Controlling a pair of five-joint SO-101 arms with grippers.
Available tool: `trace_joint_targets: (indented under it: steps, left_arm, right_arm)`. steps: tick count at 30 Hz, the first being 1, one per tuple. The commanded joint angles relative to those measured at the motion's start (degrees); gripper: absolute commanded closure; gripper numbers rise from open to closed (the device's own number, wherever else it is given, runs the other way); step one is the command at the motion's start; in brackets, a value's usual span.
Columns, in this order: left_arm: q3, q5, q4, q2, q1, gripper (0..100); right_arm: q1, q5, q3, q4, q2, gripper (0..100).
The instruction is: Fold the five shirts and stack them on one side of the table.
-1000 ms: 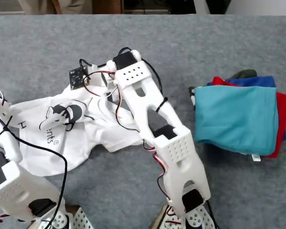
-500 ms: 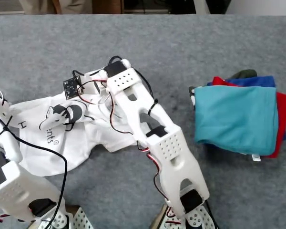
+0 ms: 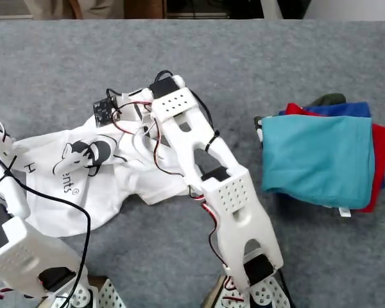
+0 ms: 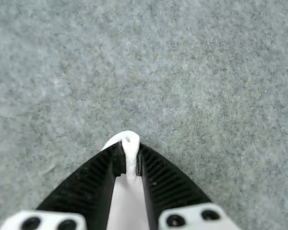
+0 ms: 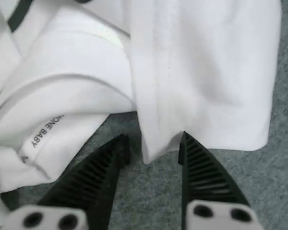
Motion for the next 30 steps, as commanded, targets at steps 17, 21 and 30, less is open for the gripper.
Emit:
trace_joint_targets:
  steps: [17,21,30]
  left_arm:
    - [-2.7,-0.2,0.3,-0.4,-0.3,98]
    - [-2.6,-0.2,0.3,-0.4,-0.3,98]
    - [-2.6,-0.2,0.3,-0.4,-0.3,98]
  right_arm:
    - [2.7,-85.1,-19.4,20.7,-3.8,81.8]
    - [3.5,-99.3,-19.9,19.1,0.6,81.7]
    - [0.7,-100.8,-28.5,11.1,10.3,81.8]
